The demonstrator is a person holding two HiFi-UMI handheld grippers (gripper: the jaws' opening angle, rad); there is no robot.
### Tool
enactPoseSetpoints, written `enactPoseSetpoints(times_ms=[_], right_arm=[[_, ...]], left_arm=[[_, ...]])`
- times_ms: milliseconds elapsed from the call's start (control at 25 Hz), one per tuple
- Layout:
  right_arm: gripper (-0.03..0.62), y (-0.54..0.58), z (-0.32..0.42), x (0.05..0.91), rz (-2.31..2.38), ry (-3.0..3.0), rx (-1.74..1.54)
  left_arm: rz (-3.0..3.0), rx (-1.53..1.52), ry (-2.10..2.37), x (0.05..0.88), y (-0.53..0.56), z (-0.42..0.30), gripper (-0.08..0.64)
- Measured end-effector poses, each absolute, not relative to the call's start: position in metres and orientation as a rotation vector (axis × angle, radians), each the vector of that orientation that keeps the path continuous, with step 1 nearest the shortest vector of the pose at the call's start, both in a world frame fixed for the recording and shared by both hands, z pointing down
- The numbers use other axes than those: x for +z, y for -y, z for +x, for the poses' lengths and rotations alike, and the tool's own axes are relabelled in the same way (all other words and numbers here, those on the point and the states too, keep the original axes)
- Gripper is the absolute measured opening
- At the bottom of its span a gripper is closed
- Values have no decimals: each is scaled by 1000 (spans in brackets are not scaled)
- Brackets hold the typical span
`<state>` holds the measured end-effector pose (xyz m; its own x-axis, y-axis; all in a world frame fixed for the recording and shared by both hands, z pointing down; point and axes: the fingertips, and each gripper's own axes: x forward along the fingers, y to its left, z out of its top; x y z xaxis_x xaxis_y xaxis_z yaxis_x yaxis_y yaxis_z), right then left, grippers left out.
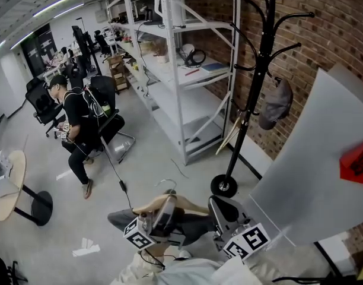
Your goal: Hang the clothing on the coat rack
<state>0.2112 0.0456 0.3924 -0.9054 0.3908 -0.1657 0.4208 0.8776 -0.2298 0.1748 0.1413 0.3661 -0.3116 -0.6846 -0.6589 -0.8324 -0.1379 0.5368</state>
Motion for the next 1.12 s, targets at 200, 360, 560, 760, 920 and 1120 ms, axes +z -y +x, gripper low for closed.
enactPoseSetpoints(times_ms=[200, 360, 560, 760, 920, 1120], right_arm=[[25, -63, 184, 398, 570, -2940, -393], [25, -68, 169, 402, 518, -2968, -411], [25, -58, 145, 401, 442, -2983, -395], [25, -51, 122, 406, 405, -2997, -372], [25, -46, 100, 413, 394, -3006, -378], [25, -19, 63, 418, 332, -2999, -385]], left_arm=[[-1804, 1413, -1940, 370, -154, 146, 103], [-1841, 1416, -1939, 373, -159, 126, 103], [-1883, 1418, -1920, 373, -152, 97, 101], [-1904, 1429, -1904, 376, -143, 73, 101], [-1933, 1446, -1885, 381, -130, 51, 101], [-2002, 1471, -1852, 386, -98, 15, 103]])
